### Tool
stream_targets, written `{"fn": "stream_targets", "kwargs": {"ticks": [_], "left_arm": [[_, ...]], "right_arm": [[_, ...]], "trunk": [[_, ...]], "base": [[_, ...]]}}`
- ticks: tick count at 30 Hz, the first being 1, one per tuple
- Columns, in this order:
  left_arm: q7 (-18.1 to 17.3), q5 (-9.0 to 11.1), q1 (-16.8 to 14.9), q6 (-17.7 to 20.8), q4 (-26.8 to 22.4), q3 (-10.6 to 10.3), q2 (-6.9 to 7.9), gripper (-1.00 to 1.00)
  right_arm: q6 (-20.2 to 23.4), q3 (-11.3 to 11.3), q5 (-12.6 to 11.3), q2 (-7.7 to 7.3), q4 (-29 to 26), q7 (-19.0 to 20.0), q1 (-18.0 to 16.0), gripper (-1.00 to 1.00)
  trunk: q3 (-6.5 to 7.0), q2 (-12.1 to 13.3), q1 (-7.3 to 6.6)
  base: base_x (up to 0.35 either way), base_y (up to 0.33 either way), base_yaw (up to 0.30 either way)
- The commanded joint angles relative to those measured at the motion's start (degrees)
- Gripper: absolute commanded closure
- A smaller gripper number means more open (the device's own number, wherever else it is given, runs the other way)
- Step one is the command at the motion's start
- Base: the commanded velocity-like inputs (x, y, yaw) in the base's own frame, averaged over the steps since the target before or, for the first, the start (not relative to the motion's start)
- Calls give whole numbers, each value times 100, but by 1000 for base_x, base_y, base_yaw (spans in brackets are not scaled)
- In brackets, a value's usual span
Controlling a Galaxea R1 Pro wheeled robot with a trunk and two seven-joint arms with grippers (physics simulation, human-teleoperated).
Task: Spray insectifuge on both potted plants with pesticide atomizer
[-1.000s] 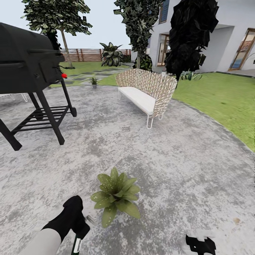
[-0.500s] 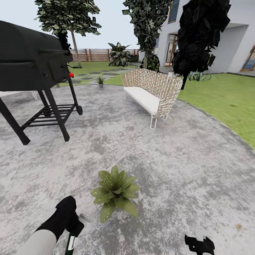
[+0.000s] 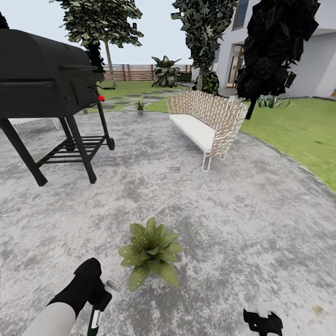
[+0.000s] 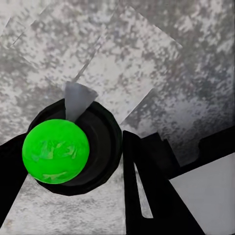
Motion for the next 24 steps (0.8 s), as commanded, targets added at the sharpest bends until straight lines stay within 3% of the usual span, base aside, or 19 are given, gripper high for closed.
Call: {"fn": "stream_targets", "kwargs": {"ticks": [1,6,17,24], "left_arm": [[-59,-56,-4,19,-7,17,-4,100],[-59,-59,-4,19,-7,34,-4,100],[-53,-65,-4,19,-10,46,37,100],[-50,-65,-4,12,-15,33,7,100]], "right_arm": [[-16,-47,60,0,5,-13,-1,-100],[-16,-47,60,0,5,-13,0,-100],[-16,-47,60,0,5,-13,-2,-100],[-16,-47,66,-39,13,-6,2,-100]], "trunk": [[-5,-2,-1],[-5,-2,-1],[-5,-2,-1],[-5,-2,-1]], "base": [[0,-270,223],[0,-179,264],[1,-7,273],[141,-124,50]]}}
